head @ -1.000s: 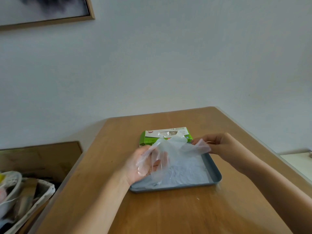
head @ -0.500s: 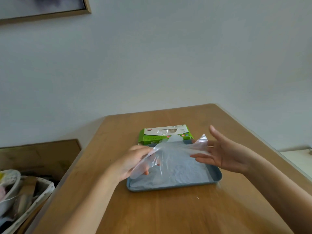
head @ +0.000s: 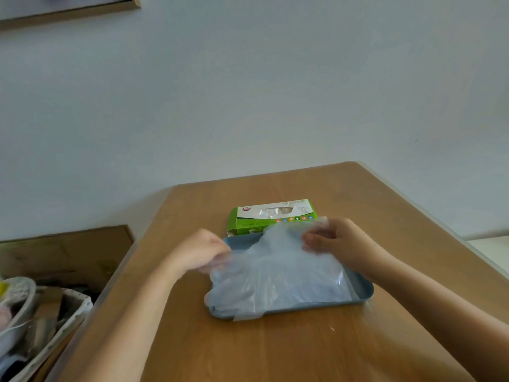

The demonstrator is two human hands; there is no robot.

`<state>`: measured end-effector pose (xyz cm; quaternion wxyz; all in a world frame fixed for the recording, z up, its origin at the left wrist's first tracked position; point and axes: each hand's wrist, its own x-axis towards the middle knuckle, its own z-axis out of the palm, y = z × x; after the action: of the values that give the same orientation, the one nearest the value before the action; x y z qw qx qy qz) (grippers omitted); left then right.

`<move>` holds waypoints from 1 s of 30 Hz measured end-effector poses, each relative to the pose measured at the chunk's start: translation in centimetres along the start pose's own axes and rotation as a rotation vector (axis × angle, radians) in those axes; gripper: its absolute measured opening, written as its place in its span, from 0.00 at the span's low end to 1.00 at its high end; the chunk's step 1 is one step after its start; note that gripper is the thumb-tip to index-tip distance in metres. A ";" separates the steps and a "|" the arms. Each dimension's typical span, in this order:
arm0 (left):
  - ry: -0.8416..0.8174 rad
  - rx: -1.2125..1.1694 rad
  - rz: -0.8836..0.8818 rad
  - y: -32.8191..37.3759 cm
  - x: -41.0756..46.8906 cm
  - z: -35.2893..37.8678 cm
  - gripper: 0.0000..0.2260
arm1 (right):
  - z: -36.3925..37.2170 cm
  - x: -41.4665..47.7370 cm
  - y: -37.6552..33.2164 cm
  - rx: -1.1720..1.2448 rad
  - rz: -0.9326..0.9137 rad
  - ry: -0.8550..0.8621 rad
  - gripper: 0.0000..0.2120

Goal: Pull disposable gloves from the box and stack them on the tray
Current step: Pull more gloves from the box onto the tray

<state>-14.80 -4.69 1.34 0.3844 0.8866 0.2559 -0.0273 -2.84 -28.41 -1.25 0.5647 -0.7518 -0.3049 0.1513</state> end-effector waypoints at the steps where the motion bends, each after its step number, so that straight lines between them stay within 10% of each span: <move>1: 0.109 0.000 0.104 0.3 0.2 -0.6 0.04 | 0.2 0.0 -0.6 0.010 -0.060 -0.022 0.09; 7: -0.299 -0.110 0.637 4.9 -0.5 -1.4 0.30 | 0.2 -0.5 -5.3 -0.241 -0.250 -0.344 0.16; 16: -0.567 -0.151 0.551 5.4 1.6 1.0 0.27 | -0.8 -0.9 -6.7 0.086 -0.168 -0.355 0.14; 23: -0.775 -0.435 0.607 6.3 1.3 0.6 0.43 | -0.9 -1.4 -7.3 -0.043 -0.200 -0.433 0.16; 30: -0.624 -0.246 0.550 6.1 1.0 1.0 0.14 | -1.1 -1.1 -8.7 -0.236 -0.289 -0.161 0.04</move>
<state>-10.94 -8.46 4.46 0.5392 0.8185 -0.1169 -0.1600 -5.53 -28.35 7.12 0.4623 -0.7467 -0.4694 0.0913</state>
